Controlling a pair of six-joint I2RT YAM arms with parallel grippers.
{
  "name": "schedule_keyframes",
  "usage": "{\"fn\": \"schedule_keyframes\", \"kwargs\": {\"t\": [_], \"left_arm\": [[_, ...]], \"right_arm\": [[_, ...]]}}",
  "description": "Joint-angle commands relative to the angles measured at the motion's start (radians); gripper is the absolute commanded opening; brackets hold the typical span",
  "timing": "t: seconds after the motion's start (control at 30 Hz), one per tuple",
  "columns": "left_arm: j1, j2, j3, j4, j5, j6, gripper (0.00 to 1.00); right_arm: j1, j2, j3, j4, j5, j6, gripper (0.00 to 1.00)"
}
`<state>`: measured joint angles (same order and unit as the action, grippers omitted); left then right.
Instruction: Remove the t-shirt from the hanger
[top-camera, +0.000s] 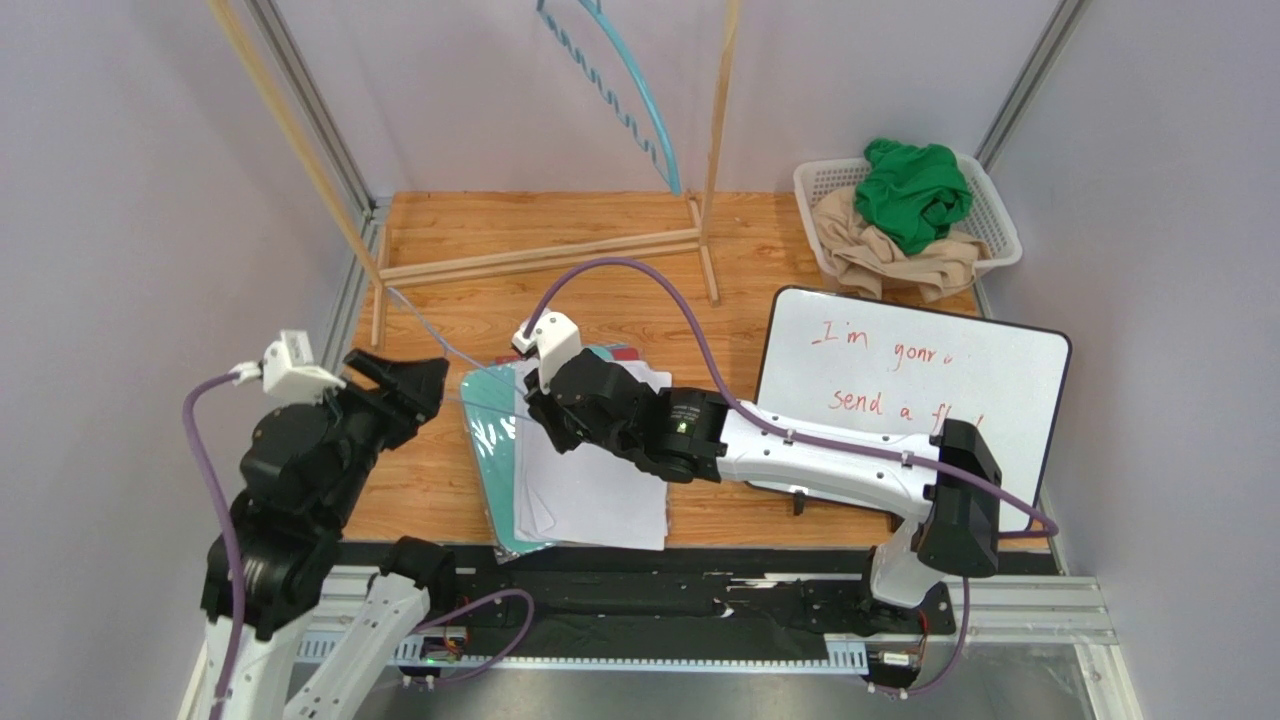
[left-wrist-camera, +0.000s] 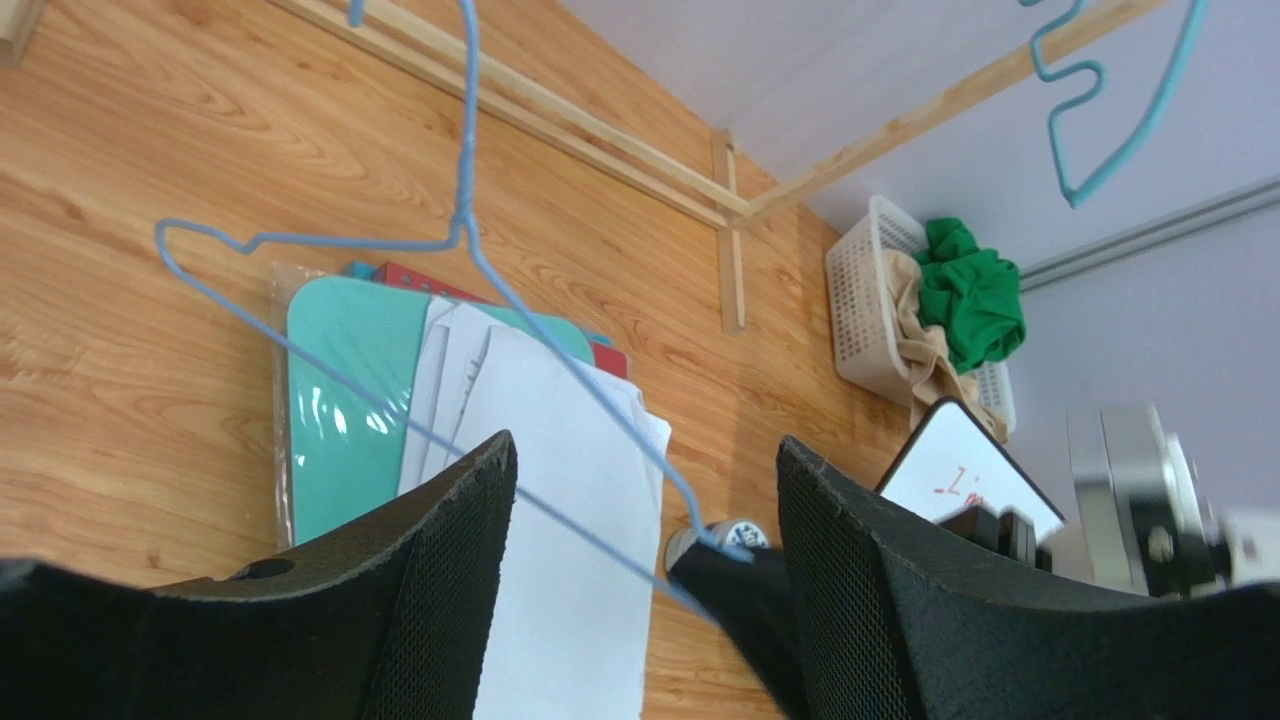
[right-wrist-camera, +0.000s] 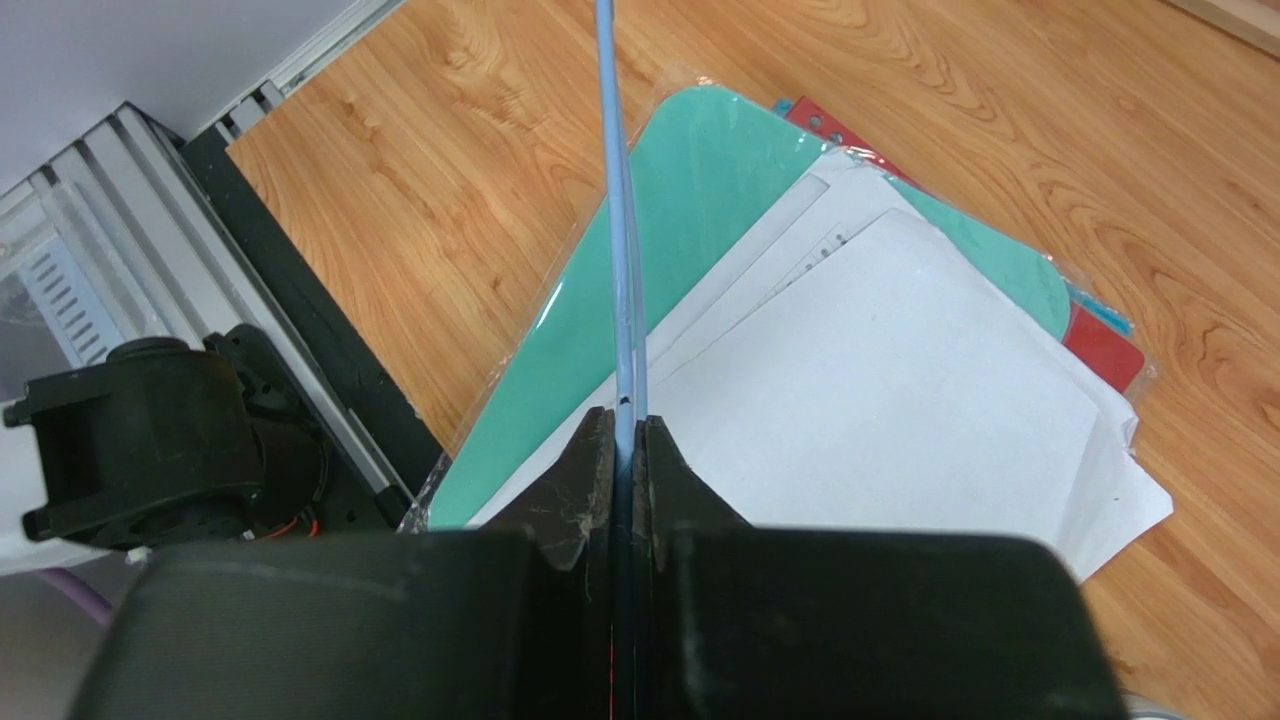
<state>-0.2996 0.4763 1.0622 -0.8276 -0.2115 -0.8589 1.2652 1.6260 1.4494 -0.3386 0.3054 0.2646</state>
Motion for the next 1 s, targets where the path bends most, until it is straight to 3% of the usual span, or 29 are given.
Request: {"fn": "schedule_keyframes", "kwargs": {"t": [0.0,0.33,0.97], "left_arm": [[-0.001,-0.132,-0.053,-0.018,-0.005,0.090,0.67],[-0.001,-0.341,-0.102,-0.062,-0.088,0.116,0.64],[-0.001,-0.387,-0.134,-0.064,-0.077,0.185,0.63]], "right_arm": [[-0.047,-0.066,0.009,0.102,0.021,-0.004,0.00],[-0.199,-0.074,0.121,0.249,-0.028,0.094,0.00],[-0.340,0.060,0.206,0.642,0.066,0.444,0.00]]}}
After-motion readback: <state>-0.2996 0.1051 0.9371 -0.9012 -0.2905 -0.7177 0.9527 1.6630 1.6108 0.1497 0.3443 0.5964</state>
